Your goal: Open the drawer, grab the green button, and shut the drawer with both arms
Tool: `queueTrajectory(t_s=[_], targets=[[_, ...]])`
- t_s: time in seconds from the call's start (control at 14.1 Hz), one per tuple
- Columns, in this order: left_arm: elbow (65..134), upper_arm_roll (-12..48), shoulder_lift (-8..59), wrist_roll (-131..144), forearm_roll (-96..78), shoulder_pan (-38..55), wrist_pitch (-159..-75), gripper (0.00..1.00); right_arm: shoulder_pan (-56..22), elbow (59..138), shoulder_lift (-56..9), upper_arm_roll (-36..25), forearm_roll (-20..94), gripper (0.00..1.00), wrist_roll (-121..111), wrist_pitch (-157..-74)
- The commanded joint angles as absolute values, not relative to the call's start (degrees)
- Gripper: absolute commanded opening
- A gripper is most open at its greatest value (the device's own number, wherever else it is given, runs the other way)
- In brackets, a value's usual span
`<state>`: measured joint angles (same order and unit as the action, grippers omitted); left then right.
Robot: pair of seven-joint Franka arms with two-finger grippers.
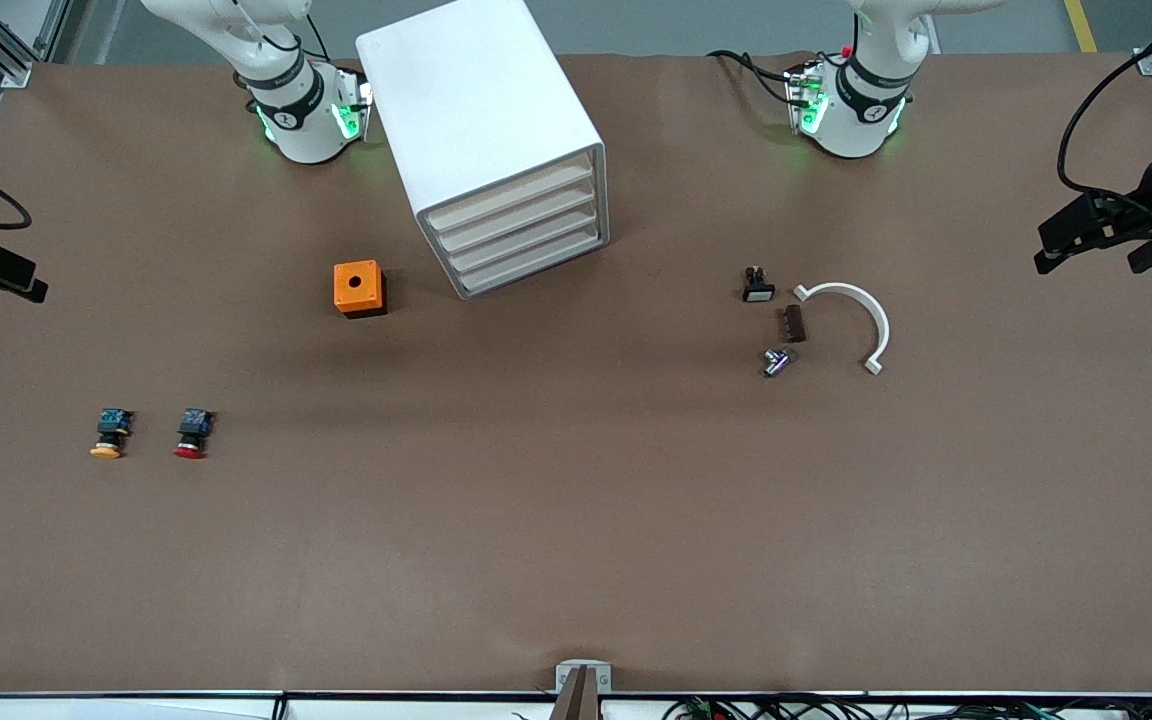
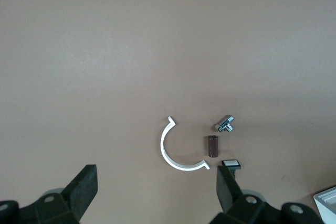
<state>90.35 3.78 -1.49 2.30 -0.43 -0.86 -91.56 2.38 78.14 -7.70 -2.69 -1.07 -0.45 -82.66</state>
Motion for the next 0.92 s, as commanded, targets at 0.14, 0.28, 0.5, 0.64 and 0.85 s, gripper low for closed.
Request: queueTrajectory(t_s=[0.14,0.28,0.5,0.64,0.85], targets=[[88.9,4.0,-0.7,1.6,-0.4,-0.7,-90.7,1.0,3.1,76.1,-8.0,-2.5,-0.9,1.0,-1.1,-82.2],[89.2,4.1,-0.4,1.7,-0.4,-0.5,-90.6,1.0,3.1,76.1,-8.0,-2.5,-0.8,1.0,-1.2,-82.2],[89.6,5.2,3.1,1.2,-1.4,0.8,-86.4,1.0,2.9,76.1,-8.1,-2.5,-0.8,1.0,-1.2,-82.2],[89.8,8.2,7.4,1.0,-5.5,1.1,-85.9,1.0,3.0,76.1,-8.1,-2.4,-0.8,1.0,-1.2,-82.2],[90.1,12.6,14.0,-0.3,-12.5,1.2,-85.3,1.0,3.0,76.1,-8.1,-2.5,-0.8,1.0,-1.2,-82.3]])
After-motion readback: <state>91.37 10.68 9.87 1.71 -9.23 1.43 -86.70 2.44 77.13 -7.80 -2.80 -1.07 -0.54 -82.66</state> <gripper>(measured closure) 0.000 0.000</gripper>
